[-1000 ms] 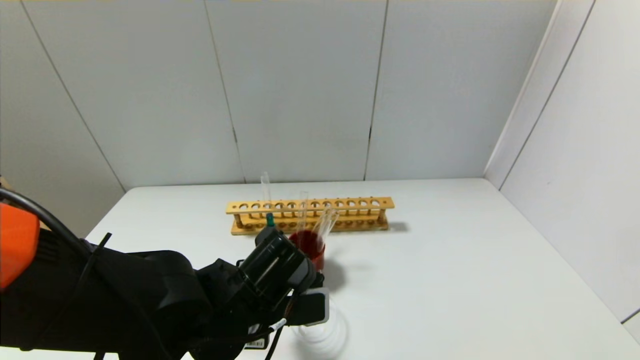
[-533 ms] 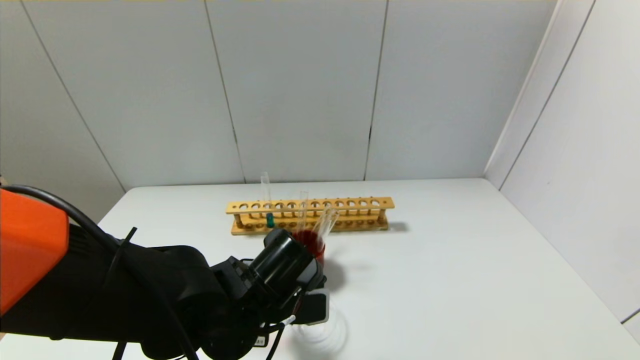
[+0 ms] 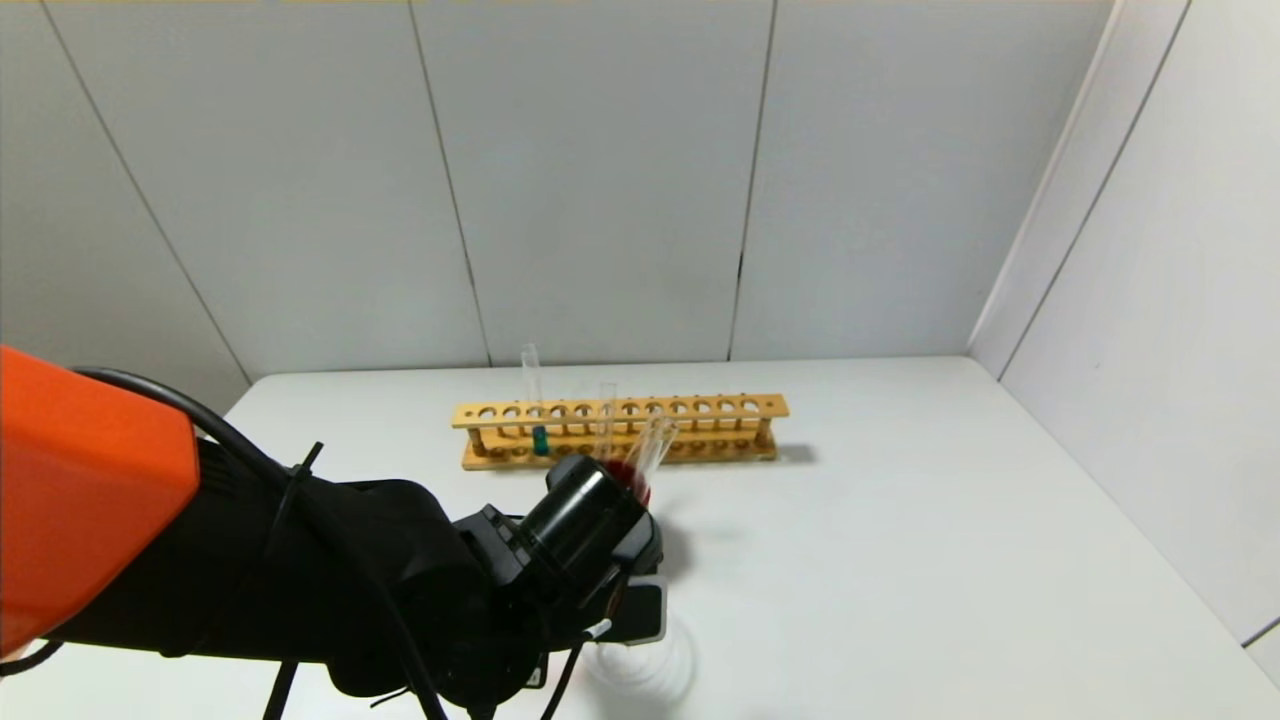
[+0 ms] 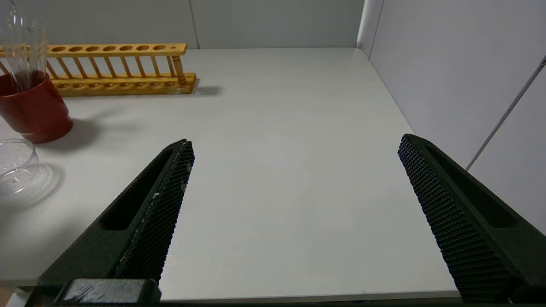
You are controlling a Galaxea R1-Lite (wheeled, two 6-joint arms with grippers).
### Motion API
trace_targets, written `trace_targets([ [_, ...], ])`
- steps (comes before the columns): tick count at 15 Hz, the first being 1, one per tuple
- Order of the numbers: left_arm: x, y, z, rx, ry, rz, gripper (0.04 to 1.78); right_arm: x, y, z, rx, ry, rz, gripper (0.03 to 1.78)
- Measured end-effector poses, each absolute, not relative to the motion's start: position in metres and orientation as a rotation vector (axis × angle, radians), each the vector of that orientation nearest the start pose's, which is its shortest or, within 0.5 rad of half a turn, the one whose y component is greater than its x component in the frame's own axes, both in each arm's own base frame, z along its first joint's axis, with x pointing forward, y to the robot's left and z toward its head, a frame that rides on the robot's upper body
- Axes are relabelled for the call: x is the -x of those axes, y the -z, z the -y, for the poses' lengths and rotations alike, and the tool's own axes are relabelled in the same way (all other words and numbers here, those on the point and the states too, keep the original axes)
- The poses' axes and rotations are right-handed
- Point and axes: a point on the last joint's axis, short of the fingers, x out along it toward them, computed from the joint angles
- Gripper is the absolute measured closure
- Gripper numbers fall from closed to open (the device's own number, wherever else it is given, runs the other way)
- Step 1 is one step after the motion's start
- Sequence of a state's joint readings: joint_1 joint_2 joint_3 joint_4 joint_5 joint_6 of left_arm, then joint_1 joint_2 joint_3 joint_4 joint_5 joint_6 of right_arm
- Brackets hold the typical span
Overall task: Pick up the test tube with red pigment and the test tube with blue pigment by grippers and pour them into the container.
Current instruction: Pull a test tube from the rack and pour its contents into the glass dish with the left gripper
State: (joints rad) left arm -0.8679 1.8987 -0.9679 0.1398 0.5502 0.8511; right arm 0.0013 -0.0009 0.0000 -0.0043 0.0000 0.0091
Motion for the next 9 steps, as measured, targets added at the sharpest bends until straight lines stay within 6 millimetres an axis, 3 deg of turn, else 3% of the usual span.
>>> trace_targets([
  [9,-0.2100,-0.0995,0.2292,-1.542,0.624,-0.701,1.47,0.0229,-0.0759,0.0000,-0.009,-0.001,0.005,0.06],
])
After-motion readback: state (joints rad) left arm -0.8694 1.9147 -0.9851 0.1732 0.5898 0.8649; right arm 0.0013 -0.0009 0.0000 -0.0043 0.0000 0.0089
